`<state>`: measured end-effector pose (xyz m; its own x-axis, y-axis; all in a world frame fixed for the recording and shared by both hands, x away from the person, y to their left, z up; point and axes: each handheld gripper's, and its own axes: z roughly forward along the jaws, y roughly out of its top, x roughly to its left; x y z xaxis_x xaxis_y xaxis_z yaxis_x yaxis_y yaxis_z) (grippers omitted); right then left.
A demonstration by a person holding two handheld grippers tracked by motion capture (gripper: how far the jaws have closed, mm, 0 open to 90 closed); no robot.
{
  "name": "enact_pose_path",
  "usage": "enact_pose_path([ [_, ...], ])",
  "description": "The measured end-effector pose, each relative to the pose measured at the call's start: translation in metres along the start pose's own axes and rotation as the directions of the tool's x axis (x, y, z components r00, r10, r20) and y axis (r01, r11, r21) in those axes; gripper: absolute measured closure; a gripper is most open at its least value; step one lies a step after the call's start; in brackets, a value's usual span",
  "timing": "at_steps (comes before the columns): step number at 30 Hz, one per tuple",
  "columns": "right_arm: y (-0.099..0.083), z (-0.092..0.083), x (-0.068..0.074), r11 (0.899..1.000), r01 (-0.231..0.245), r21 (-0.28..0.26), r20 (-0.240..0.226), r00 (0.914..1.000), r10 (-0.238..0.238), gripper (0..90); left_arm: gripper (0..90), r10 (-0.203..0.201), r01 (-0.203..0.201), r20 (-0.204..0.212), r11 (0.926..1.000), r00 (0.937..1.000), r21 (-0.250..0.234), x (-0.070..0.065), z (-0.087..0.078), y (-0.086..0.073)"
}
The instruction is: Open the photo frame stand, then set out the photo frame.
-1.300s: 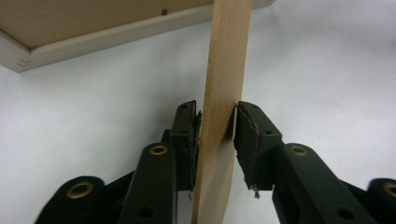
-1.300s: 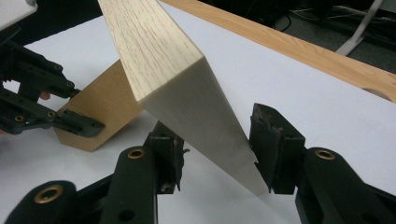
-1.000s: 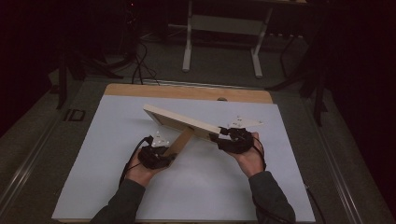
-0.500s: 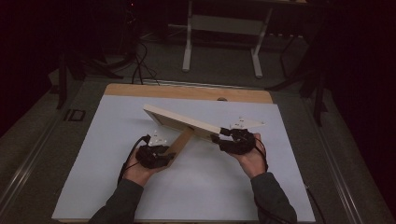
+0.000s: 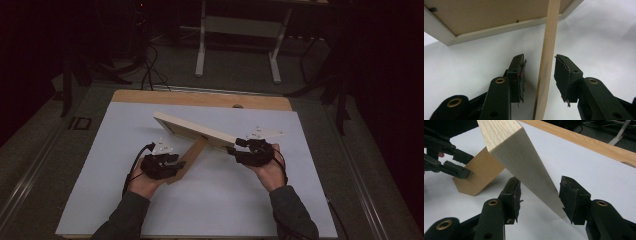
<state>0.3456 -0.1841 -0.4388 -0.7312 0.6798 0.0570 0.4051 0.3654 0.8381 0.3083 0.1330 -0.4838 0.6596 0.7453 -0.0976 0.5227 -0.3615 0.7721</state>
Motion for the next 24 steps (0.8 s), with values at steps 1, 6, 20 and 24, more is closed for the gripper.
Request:
enact_pose_path([
  [1,0.0,0.0,0.0,1.0,0.0,0.0,0.0,1.0,0.0,51.0,60.9,-0.001,0.001,0.0,1.0,1.0,-0.003,0.001,-0.001,0.0],
  [6,-0.001,0.001,0.0,1.0,0.002,0.003,-0.004,1.0,-0.002,51.1,61.1,-0.025,0.024,-0.011,0.9994,0.9996,-0.023,0.006,-0.006,0.0],
  [20,-0.009,-0.002,-0.006,1.0,-0.018,0.012,-0.007,0.9998,0.018,51.3,62.8,-0.047,0.047,-0.01,0.9973,0.9988,-0.057,0.01,-0.01,0.001],
  [24,-0.01,-0.005,-0.008,1.0,-0.015,0.017,-0.009,0.9999,0.015,51.4,62.8,-0.054,0.054,0.002,0.996,0.9985,-0.071,0.01,-0.012,0.001],
])
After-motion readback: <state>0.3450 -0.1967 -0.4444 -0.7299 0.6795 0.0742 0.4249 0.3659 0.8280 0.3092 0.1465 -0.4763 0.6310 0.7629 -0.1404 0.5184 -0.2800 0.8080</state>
